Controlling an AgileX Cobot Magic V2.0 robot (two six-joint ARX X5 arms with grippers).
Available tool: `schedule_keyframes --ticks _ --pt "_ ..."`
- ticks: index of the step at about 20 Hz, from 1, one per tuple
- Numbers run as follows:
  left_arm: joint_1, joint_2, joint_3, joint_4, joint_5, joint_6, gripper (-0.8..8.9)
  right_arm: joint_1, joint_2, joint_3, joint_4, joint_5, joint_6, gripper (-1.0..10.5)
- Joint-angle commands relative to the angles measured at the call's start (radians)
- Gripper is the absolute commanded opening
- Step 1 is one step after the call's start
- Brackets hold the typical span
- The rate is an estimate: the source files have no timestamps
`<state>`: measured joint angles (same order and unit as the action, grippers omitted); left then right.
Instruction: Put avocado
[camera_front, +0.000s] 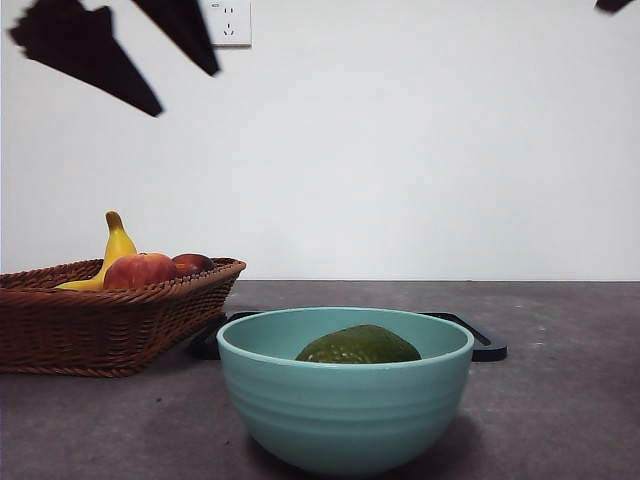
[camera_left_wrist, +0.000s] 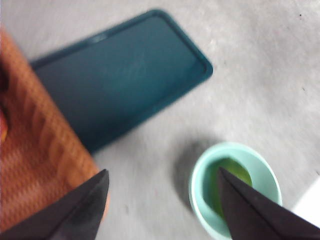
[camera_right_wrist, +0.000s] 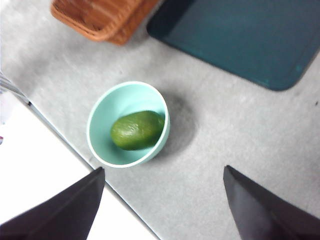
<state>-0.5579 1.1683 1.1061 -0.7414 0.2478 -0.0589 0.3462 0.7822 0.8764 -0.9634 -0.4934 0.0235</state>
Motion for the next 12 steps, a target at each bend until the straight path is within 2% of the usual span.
schedule_keyframes --ticks 1,6,8,12 --pt "0.027 -0.028 -0.003 -0.063 0.074 0.047 3.45 0.005 0.041 0.02 0.029 -0.005 0.002 3.8" --pt "0.034 -0.079 -0.004 -0.254 0.278 0.152 3.43 0.014 0.143 0.02 0.078 -0.027 0.002 3.8" --pt "0.032 -0.086 -0.004 -0.283 0.365 0.177 3.42 0.034 0.188 0.02 0.09 -0.031 0.002 3.8" --pt "0.032 -0.086 -0.004 -0.283 0.381 0.179 3.42 0.102 0.282 0.02 0.13 -0.029 0.002 3.8"
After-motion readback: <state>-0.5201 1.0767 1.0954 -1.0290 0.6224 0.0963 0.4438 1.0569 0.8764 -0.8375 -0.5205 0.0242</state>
